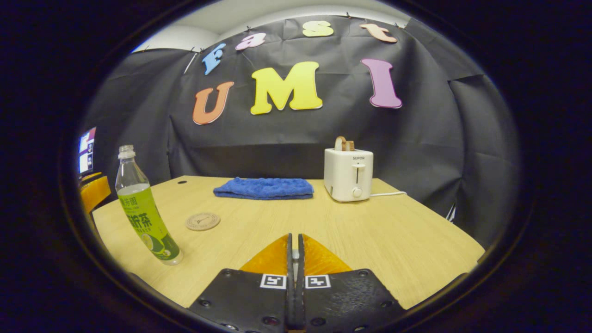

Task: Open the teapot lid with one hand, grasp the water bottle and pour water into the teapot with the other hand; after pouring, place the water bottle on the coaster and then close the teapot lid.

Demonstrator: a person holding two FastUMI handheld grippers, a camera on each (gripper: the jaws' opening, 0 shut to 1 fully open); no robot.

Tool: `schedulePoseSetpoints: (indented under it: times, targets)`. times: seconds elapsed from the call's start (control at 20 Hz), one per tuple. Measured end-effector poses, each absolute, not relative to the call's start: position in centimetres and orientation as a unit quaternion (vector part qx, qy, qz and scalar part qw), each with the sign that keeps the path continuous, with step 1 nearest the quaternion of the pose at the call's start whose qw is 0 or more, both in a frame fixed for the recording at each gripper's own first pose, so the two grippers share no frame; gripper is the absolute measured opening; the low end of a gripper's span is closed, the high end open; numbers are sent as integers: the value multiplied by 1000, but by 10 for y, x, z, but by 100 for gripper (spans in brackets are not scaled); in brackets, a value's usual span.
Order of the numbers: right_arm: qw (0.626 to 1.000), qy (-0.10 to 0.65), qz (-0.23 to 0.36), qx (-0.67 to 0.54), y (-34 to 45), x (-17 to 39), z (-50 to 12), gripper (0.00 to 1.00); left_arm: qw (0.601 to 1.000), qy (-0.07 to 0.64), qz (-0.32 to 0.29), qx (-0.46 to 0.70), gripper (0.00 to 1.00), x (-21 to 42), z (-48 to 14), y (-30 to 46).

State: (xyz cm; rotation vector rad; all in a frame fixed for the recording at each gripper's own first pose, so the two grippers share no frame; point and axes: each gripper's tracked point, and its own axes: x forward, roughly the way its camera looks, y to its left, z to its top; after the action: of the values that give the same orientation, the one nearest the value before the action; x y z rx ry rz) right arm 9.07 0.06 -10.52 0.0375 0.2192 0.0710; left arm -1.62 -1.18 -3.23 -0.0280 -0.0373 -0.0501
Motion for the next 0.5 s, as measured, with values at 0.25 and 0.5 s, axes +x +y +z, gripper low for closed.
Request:
schedulePoseSetpoints:
  times: [0.25, 0.5]
  targets:
    - [996, 75, 48, 14, -1, 81, -74, 0, 999, 5, -28, -29, 98, -17, -43, -12]
    - [997, 46, 53, 21, 0, 60, -45, 0, 997, 36, -57, -45, 98, -17, -59, -31]
